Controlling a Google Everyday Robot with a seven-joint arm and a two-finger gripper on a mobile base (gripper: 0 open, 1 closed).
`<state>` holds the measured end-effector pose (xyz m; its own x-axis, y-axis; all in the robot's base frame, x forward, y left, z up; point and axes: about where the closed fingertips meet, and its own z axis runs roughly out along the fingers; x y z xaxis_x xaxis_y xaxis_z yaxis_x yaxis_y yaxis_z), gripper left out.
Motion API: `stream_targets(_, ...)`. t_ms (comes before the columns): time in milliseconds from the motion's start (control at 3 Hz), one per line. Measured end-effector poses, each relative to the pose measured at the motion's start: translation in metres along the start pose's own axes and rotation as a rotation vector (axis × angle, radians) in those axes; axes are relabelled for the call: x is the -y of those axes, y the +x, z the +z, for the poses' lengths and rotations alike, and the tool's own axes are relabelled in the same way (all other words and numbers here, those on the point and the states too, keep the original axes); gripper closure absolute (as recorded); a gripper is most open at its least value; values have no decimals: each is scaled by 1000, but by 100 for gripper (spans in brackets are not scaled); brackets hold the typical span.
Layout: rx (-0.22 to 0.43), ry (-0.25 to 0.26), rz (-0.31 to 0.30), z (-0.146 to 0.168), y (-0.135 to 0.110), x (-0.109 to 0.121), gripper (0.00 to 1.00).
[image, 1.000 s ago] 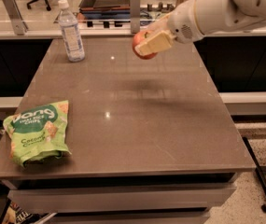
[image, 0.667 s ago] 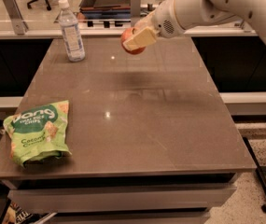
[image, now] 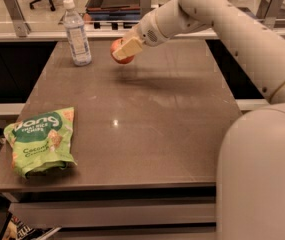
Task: Move apple near blue plastic bottle
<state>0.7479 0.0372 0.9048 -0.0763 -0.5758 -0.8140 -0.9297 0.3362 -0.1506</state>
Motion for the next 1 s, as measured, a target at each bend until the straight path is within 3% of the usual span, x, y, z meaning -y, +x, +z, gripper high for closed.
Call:
stream_targets(333,-3,-40,-10,37,2,9,100)
stream_targets(1000,-1,-49,-10,45,1,9,59)
